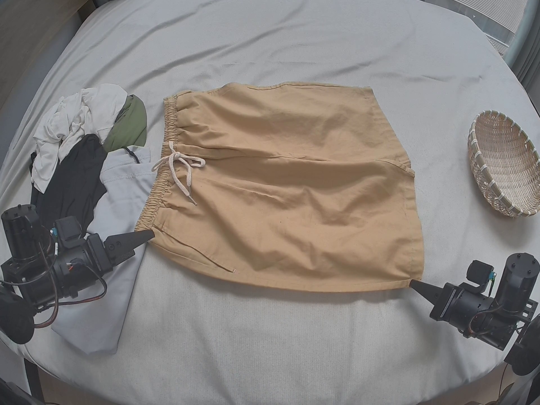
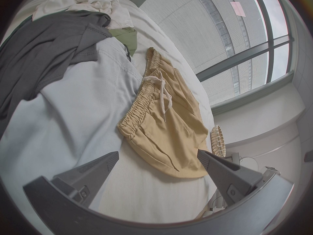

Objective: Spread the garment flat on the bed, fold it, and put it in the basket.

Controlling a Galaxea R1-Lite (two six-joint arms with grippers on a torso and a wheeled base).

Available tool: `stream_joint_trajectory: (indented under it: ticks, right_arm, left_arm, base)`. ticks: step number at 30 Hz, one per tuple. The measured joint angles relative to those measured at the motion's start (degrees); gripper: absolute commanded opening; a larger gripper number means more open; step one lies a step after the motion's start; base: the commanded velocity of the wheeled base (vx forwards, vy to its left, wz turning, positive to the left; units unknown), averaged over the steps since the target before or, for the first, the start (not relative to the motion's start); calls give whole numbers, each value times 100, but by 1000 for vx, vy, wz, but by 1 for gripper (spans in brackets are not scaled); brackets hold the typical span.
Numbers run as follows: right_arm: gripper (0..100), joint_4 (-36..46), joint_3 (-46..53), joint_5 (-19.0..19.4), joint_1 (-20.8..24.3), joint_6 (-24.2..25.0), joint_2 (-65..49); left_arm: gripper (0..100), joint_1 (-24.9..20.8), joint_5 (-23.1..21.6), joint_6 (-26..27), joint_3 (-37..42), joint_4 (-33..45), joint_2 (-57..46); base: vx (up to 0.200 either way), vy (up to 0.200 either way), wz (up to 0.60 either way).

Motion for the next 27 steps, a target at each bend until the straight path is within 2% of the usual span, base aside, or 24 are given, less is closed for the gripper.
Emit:
stream_joint_trajectory:
  ticks: [5, 13, 23, 24, 27]
  right_arm:
    - [0, -11, 0, 0, 12, 0, 0]
    - [0, -17, 0, -2, 20, -13, -22]
    - [0, -15, 0, -4, 17, 0, -83]
    - [0, -17, 0, -4, 17, 0, -85]
    - [0, -15, 0, -6, 20, 0, -89]
  left_arm:
    - [100, 0, 20, 2, -154, -283, 341]
    - [100, -17, 197, -50, -251, -1237, 931]
    - [100, -87, 305, -94, -546, -1285, 1270]
    - [0, -87, 323, -94, -555, -1285, 1281]
    - [0, -85, 360, -94, -579, -1285, 1307]
  base:
    - [0, 0, 0]
    - [0, 0, 0]
    - [0, 0, 0]
    - [0, 0, 0]
    - [0, 0, 0]
